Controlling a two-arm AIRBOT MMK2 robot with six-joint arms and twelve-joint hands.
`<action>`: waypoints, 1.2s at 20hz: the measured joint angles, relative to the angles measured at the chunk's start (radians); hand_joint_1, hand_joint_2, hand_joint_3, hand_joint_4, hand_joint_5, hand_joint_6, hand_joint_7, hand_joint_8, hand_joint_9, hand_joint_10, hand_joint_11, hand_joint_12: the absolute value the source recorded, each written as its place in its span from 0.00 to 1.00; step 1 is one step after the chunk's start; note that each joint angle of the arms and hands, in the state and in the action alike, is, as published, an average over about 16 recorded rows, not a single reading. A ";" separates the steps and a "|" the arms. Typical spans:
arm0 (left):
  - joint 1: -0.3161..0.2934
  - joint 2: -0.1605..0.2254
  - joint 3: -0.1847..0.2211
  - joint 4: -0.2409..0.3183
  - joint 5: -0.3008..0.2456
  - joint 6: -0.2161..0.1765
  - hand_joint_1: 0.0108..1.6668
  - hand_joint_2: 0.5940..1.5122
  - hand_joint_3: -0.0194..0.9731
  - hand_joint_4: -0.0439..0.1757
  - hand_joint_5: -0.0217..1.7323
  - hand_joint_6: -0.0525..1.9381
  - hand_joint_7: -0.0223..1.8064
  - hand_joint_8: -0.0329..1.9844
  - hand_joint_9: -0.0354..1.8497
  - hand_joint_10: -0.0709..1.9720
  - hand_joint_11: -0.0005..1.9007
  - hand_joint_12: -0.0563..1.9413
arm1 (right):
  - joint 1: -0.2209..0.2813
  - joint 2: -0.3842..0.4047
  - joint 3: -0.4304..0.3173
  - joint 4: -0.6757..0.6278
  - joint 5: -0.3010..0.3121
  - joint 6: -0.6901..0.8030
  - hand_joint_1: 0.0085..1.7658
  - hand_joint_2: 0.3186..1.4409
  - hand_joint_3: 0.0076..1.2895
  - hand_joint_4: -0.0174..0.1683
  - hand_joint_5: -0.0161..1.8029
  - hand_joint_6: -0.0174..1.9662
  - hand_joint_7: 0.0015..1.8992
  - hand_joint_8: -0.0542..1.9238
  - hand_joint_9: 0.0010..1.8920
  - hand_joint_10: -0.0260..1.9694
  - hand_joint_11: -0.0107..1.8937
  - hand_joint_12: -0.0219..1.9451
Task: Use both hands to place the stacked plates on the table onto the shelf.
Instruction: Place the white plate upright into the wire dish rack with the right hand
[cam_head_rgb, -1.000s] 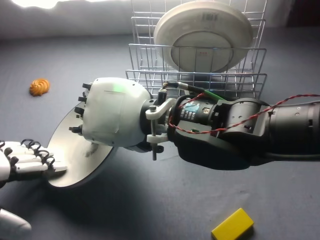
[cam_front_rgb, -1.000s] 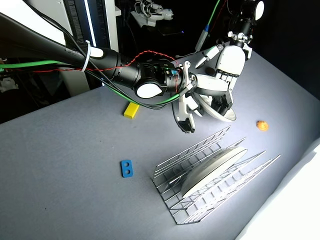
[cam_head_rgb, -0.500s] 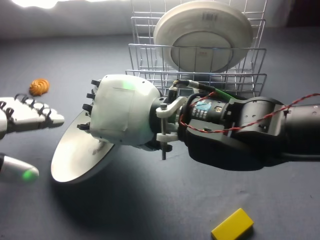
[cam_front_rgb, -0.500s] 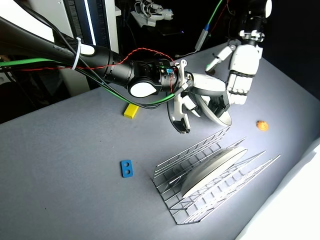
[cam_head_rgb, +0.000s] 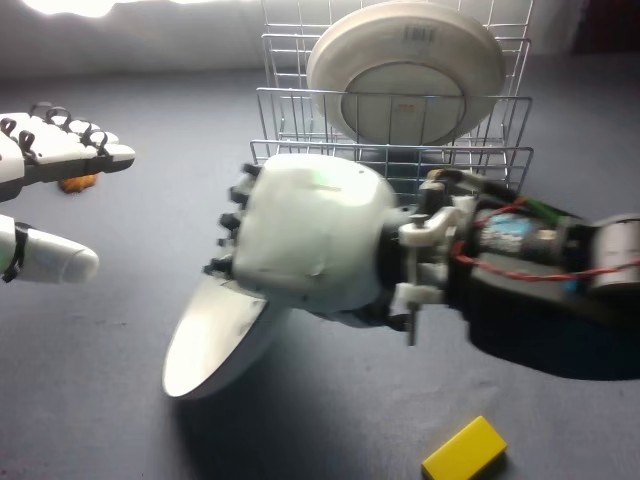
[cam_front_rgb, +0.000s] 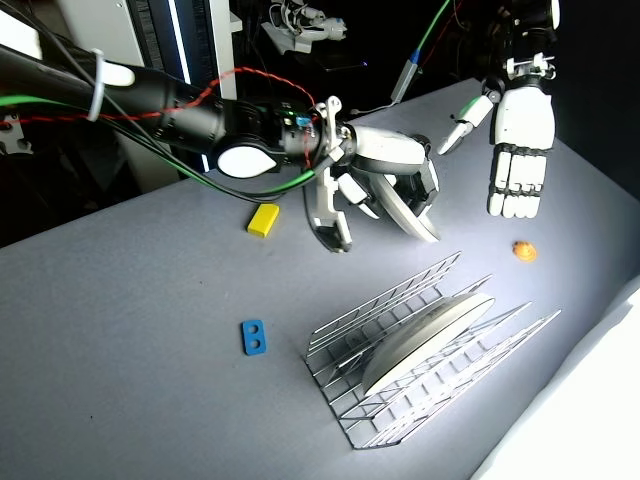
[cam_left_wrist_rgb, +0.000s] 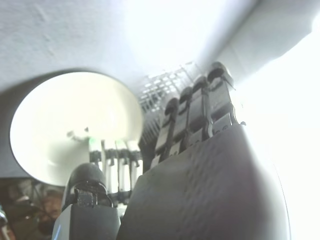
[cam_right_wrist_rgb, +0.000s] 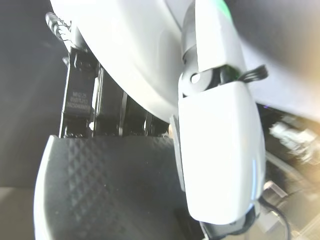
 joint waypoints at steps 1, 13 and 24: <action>-0.009 0.000 0.001 0.004 0.006 0.000 0.01 0.56 0.03 0.19 0.02 0.03 0.02 0.01 0.03 0.01 0.01 0.03 | 0.006 0.023 -0.025 0.009 0.000 -0.001 0.74 0.58 0.01 0.09 0.49 0.47 0.53 0.50 0.54 0.55 0.44 0.61; -0.035 0.005 0.010 0.038 0.026 0.000 0.01 0.55 0.03 0.20 0.02 0.03 0.02 0.01 0.03 0.01 0.01 0.03 | 0.159 0.236 -0.209 0.166 -0.031 0.016 0.75 0.58 0.01 0.12 0.52 0.50 0.53 0.49 0.53 0.55 0.44 0.60; -0.030 0.007 0.028 0.095 -0.014 0.000 0.01 0.56 0.03 0.20 0.02 0.03 0.02 0.01 0.03 0.01 0.01 0.03 | 0.280 0.338 -0.209 0.421 -0.073 0.116 0.75 0.58 0.01 0.10 0.52 0.50 0.54 0.49 0.52 0.55 0.44 0.60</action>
